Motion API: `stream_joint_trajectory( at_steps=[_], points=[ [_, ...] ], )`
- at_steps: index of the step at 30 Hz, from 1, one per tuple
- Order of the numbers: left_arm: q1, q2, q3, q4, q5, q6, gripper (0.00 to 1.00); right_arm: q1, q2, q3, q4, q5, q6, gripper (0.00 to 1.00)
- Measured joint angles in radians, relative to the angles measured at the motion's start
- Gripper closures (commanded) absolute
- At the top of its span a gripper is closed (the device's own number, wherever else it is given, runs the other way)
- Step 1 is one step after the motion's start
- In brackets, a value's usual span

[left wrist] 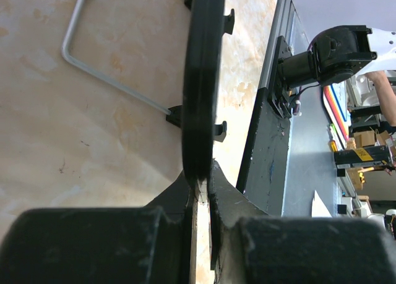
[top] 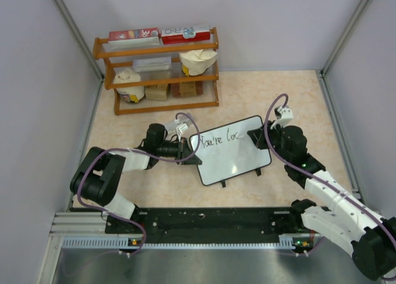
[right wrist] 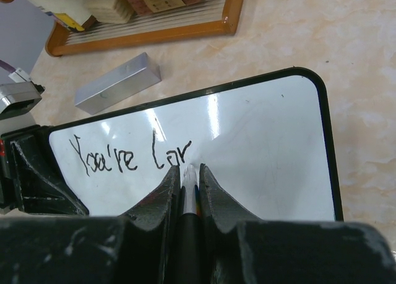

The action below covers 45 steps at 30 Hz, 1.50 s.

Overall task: Write a sentence on the whiteboard
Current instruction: Write a sentence at the center of the board.

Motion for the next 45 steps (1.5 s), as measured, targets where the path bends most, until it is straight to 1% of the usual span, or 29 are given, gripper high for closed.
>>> stream_joint_trajectory(
  at_steps=[18,32,45],
  points=[
    [0.000,0.000,0.000,-0.001,0.000,-0.001,1.00,-0.001,0.012,0.000,0.005,0.016,0.003,1.00],
    [0.000,0.000,0.000,-0.001,-0.002,-0.004,1.00,-0.024,0.013,0.002,0.016,0.040,0.025,1.00],
    [0.000,0.000,0.000,-0.002,-0.002,-0.004,1.00,-0.030,0.040,0.011,0.051,-0.001,0.026,1.00]
  ],
)
